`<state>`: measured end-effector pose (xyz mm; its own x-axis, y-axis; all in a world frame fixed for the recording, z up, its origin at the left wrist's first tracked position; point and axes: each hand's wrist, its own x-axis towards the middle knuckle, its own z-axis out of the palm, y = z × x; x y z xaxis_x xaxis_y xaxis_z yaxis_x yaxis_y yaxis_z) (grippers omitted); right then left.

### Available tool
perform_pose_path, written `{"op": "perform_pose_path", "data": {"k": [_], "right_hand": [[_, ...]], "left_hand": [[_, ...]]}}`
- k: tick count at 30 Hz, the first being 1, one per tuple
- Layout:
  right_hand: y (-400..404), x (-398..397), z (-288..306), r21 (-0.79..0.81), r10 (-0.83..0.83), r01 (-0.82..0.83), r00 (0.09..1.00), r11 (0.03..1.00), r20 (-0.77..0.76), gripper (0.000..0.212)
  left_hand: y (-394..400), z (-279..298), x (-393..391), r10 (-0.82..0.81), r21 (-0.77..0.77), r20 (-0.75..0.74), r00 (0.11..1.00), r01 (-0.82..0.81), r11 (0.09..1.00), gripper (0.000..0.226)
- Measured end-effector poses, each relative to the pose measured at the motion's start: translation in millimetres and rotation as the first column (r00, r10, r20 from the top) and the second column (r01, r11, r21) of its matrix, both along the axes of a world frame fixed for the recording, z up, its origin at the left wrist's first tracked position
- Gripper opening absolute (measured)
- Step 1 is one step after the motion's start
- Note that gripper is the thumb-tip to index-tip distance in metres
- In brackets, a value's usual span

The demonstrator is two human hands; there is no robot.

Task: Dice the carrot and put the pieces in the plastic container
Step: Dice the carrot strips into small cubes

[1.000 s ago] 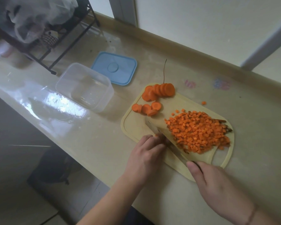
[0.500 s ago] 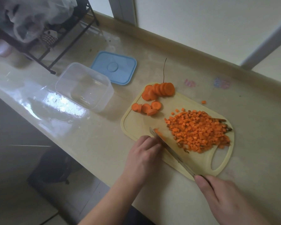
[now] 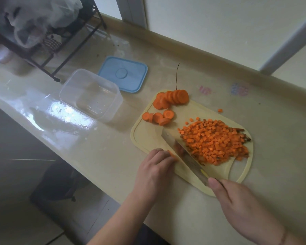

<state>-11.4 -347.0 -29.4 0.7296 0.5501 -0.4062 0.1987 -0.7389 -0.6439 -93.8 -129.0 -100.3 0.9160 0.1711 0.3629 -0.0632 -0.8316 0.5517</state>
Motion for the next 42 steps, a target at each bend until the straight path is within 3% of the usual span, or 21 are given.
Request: {"op": "perform_pose_path", "data": {"k": [24, 28, 32, 38, 42], "right_hand": [[-4, -19, 4, -0.158, 0.084, -0.077, 0.996, 0.984, 0.039, 0.106], [14, -10, 0, -0.123, 0.133, -0.120, 0.986, 0.985, 0.103, 0.091], [16, -8, -3, -0.047, 0.078, -0.074, 0.993, 0.996, 0.088, 0.077], [-5, -15, -4, -0.008, -0.014, 0.014, 1.000, 1.000, 0.004, 0.093], [-19, -13, -9, -0.060, -0.040, 0.040, 0.999, 0.997, -0.003, 0.102]], "left_hand": [[6, -16, -7, 0.100, 0.030, 0.057, 0.993, -0.102, 0.994, 0.020], [6, -15, -6, 0.095, 0.024, 0.074, 0.993, -0.097, 0.995, 0.020], [13, -14, -6, 0.018, 0.079, 0.079, 0.997, -0.024, 0.997, 0.012], [22, -12, 2, -0.073, 0.125, 0.086, 0.994, 0.061, 0.990, 0.014], [22, -15, 7, -0.077, 0.055, 0.069, 0.995, 0.073, 0.996, 0.018]]}}
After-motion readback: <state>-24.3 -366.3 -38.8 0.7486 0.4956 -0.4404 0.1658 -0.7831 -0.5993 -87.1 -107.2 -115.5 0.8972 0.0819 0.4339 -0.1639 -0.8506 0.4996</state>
